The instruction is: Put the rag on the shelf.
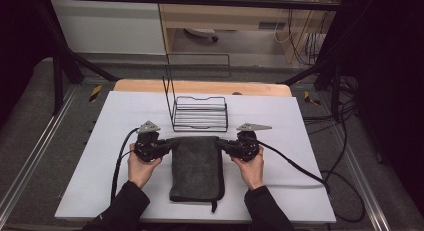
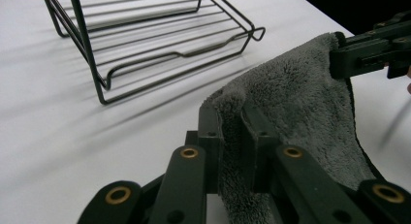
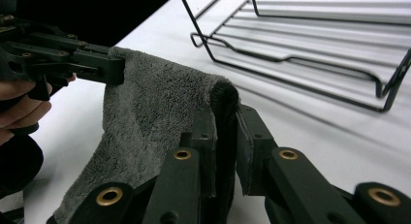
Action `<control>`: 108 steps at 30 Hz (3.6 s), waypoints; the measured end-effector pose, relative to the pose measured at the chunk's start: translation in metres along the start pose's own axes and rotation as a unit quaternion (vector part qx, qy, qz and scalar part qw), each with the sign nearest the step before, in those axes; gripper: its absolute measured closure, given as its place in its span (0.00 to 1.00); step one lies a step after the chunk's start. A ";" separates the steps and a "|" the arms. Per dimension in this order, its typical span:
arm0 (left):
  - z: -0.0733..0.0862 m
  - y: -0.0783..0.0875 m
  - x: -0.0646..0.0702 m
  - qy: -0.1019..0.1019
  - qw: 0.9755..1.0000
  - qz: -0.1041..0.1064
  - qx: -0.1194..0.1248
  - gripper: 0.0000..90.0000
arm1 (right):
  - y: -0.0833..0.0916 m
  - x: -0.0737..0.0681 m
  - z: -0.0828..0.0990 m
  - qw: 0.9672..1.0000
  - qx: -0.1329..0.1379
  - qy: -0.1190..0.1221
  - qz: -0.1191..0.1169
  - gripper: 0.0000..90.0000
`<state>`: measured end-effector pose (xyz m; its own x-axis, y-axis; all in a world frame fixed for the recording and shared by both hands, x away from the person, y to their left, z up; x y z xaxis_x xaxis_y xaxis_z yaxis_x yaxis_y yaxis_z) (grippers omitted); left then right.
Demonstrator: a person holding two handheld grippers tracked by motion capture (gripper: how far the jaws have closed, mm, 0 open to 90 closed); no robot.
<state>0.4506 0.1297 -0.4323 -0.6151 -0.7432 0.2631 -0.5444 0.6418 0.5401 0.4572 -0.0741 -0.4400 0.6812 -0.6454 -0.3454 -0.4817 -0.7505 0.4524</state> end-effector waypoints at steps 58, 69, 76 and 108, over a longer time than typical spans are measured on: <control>-0.104 0.088 0.072 -0.058 0.971 0.027 0.229 0.90 | 0.102 -0.074 -0.102 0.970 0.213 0.116 0.027 0.90; -0.127 0.096 0.073 -0.053 0.963 0.027 0.262 0.90 | 0.111 -0.080 -0.131 0.960 0.246 0.130 0.039 0.90; -0.144 0.103 0.074 -0.047 0.958 0.031 0.281 0.90 | 0.114 -0.085 -0.148 0.955 0.259 0.139 0.047 0.90; -0.241 0.148 0.067 -0.045 0.933 0.014 0.356 0.90 | 0.123 -0.105 -0.251 0.935 0.309 0.161 0.066 0.90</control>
<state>0.4663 0.1294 -0.1421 -0.6630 -0.7259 0.1829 -0.7485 0.6476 -0.1426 0.4645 -0.0632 -0.1414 0.6765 -0.7364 -0.0103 -0.7317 -0.6704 -0.1231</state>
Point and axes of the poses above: each handheld gripper's, and its own axes: y roughly backward along the jaws, z roughly out of its underside, x roughly to its right, the point moved 8 cm from there along -y, roughly forward along the jaws, and after that the axes turned 2 degrees about y, right-handed, at the moved point
